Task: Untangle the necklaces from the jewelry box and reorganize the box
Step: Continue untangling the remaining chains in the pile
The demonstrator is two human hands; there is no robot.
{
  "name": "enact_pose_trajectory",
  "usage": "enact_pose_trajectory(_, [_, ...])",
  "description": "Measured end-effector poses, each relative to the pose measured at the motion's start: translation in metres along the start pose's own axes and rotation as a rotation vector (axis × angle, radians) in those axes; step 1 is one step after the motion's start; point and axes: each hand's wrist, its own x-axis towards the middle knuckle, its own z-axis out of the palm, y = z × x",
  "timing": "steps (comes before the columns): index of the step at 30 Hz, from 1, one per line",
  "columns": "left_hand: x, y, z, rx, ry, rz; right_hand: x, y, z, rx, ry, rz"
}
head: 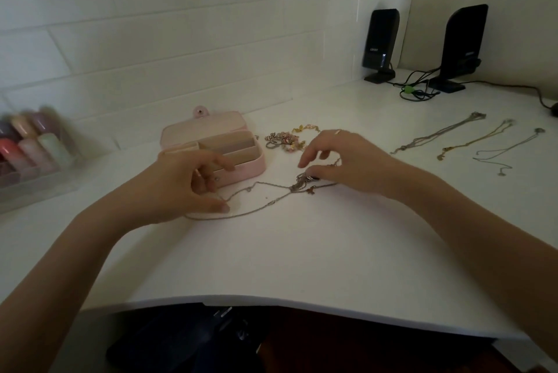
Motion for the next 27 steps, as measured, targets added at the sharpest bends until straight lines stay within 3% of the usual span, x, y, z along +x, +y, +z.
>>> enact_pose_trajectory(6, [0.000, 0.025, 0.011, 0.090, 0.147, 0.111, 0.004, -0.004, 0.020, -0.042, -0.051, -0.001])
enact_pose_trajectory(10, [0.011, 0.045, 0.046, 0.034, 0.062, 0.229, 0.002, -0.005, 0.020, -0.045, -0.080, 0.021])
enact_pose_trajectory(12, [0.015, 0.047, 0.060, 0.068, 0.033, 0.232, 0.001, -0.006, 0.017, 0.087, -0.020, 0.049])
enact_pose_trajectory(16, [0.016, 0.043, 0.068, -0.031, 0.141, 0.199, 0.003, -0.010, 0.006, 0.352, 0.123, 0.146])
enact_pose_trajectory(27, [0.016, 0.042, 0.075, -0.061, 0.186, 0.222, -0.001, -0.021, -0.006, 0.883, 0.124, 0.182])
